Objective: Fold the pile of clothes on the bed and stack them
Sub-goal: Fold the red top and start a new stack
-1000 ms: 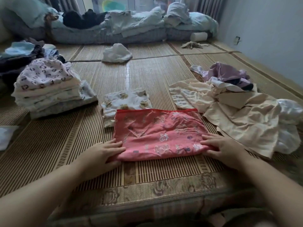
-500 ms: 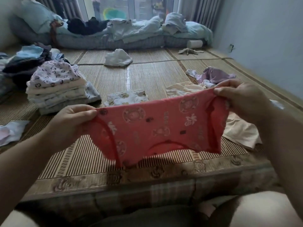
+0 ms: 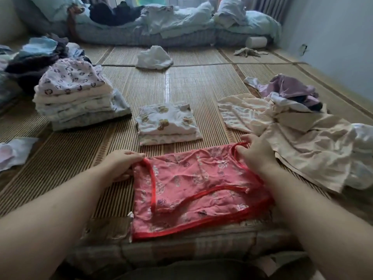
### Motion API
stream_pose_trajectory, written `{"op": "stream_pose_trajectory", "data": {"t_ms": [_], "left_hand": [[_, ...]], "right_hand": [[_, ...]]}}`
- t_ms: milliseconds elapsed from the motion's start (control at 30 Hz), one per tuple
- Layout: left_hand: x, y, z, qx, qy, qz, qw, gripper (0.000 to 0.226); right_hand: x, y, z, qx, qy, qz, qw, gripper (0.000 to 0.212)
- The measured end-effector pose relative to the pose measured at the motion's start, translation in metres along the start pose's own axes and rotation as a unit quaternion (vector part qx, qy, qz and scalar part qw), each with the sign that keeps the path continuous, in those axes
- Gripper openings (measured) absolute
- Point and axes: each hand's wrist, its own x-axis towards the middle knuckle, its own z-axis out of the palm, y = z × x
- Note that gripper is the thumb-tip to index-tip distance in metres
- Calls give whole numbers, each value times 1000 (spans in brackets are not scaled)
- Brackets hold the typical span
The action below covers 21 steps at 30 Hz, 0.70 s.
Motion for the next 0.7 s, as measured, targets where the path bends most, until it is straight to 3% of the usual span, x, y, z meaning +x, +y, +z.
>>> {"op": "stream_pose_trajectory", "data": {"t_ms": [67,133,267,333,467,600,700], "left_hand": [[1,-2,-4,7,-19,12,1000,14],[-1,-5,-6,10,-38,18,999,13],[-1,-11,-5,-2,-38,34,999,19],[-2,-12,-5,3,-40,50,998,24],[-7,-11,-2,50,-9,86,995,32],[-13,-4,3,135,41,90,986,8],[-15,0,2,58,22,49,997,12]], "right_hand": [[-35,-20,13,23,-20,-122,992,33],[-73,-43,30,41,-102,-224,968,40],[-137,-77,71,-79,-253,-327,907,95],[-156,-83,90,-154,-269,-332,891,103],[-168,-85,100,-235,-243,-363,868,87],[-183,-84,101,-193,-223,-442,847,62],[-186,-82,97,-116,-214,-436,866,50]]}}
